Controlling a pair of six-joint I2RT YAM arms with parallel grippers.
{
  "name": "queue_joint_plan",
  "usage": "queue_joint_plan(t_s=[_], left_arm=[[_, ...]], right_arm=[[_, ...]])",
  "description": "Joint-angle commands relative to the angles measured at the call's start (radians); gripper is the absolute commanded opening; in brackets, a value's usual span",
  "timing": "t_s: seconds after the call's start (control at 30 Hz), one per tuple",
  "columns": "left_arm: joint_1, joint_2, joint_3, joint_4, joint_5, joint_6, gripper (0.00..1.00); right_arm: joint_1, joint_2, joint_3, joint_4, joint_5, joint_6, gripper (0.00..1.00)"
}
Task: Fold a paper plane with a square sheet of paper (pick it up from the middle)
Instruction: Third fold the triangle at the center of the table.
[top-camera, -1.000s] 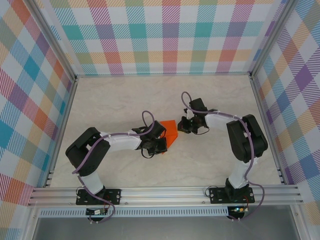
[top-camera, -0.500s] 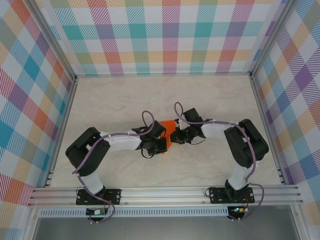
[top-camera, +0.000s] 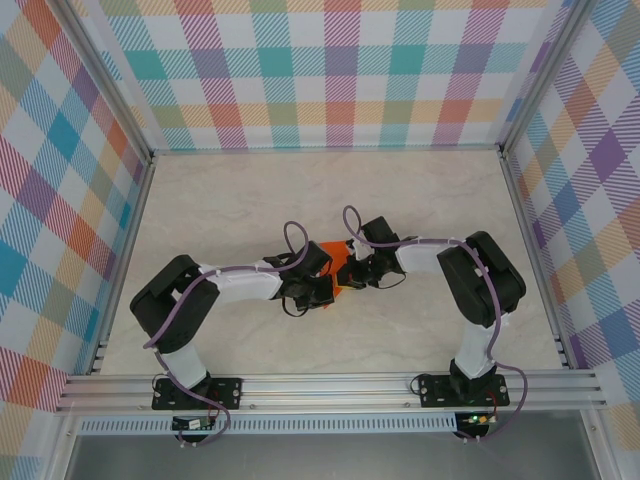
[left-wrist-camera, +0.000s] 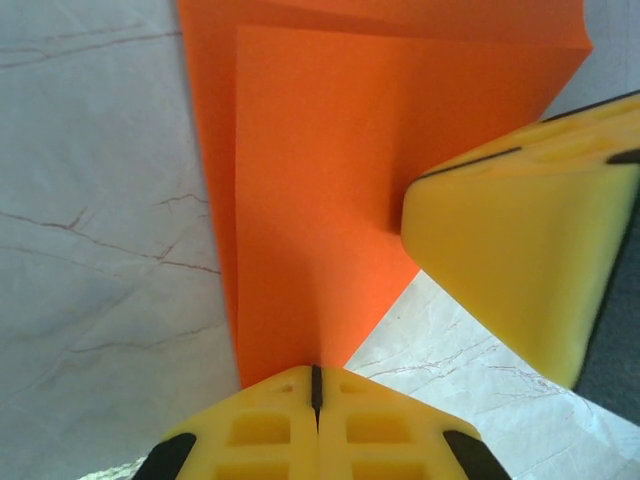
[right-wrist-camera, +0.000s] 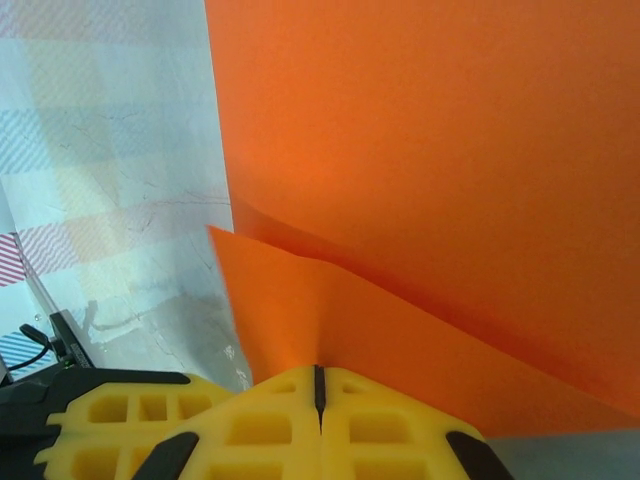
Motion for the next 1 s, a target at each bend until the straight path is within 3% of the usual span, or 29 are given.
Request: queue_joint_plan(t_s=[0.0, 0.23, 0.63, 0.97], left_arm=[[0.0, -0.042, 0.029, -0.005, -0.001, 0.016, 0.02], [0.008, -0.007, 0.037, 0.037, -0.017, -0.003, 0.03], [0.006, 0.065, 0.043, -0.041, -0.048, -0.009, 0.0], [0.007, 0.045, 0.004, -0.118, -0.061, -0.021, 0.0]], right_arm=[[0.002, 0.027, 0.021, -0.029, 0.013, -0.013, 0.03], [0.004, 0.048, 0.029, -0.053, 0.033, -0.018, 0.03], [0.007, 0.041, 0.05, -0.057, 0.048, -0.04, 0.0], [-0.032, 0.025, 0.05, 0.005, 0.149, -0.153, 0.0]])
